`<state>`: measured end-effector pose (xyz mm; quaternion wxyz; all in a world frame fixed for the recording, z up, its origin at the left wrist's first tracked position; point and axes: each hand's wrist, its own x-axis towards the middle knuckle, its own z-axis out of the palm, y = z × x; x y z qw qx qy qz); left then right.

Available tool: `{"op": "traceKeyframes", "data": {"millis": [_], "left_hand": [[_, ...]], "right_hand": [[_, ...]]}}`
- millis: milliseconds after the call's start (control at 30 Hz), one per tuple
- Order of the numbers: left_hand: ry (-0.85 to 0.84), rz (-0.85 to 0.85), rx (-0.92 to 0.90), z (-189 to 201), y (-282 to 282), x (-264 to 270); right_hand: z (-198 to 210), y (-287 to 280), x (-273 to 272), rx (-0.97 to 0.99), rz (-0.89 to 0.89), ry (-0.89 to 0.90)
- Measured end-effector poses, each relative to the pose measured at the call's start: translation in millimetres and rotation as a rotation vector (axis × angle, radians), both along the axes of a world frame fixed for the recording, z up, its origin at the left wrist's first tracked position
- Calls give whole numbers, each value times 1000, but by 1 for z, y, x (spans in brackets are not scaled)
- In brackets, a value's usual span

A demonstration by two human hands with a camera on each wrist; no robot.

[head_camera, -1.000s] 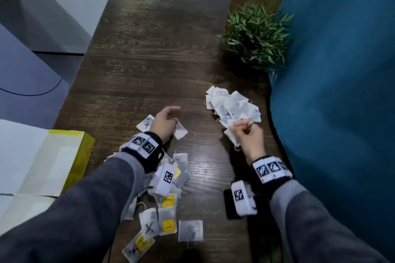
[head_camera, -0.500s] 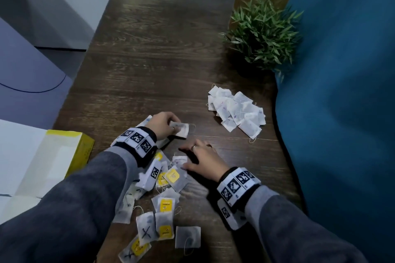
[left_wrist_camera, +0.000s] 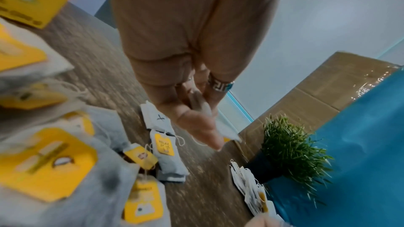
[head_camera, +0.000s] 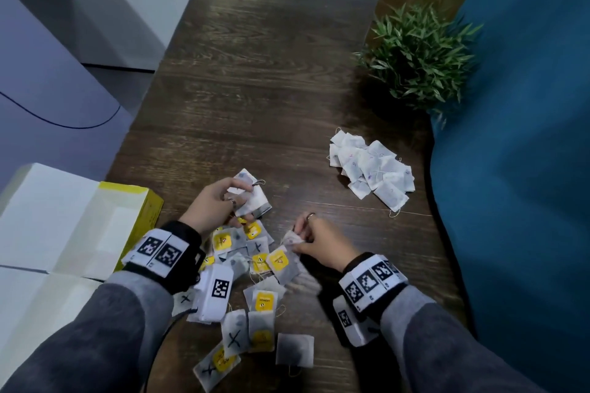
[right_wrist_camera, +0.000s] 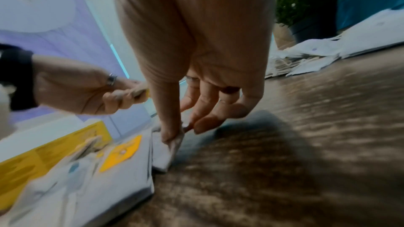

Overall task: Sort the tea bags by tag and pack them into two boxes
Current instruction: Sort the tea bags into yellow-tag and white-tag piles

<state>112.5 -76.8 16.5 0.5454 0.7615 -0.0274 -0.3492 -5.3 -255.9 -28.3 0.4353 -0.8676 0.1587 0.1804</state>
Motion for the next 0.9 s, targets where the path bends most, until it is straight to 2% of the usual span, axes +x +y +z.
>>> {"op": "traceKeyframes", "data": {"millis": [133,233,367,567,733,900], "left_hand": [[40,27,33,-3,1,-8],[-35,-23,74,-3,-7,-14],[-69,-86,8,1,-29,-24],[91,-130,-218,12,-65,-45],[104,-244,-205,12,-76,-50],[81,-238,-139,13,-75,-45]], "right_hand": [[17,-20,-6,208,-308,-158],[36,-27,-7,380,-325,-238],[47,-23,-5,630,-349,-172],[39,-21,-10,727,-551,-182],[34,-38,-17,689,-675,-220],[28,-70,-15,588,-746,-241]]}}
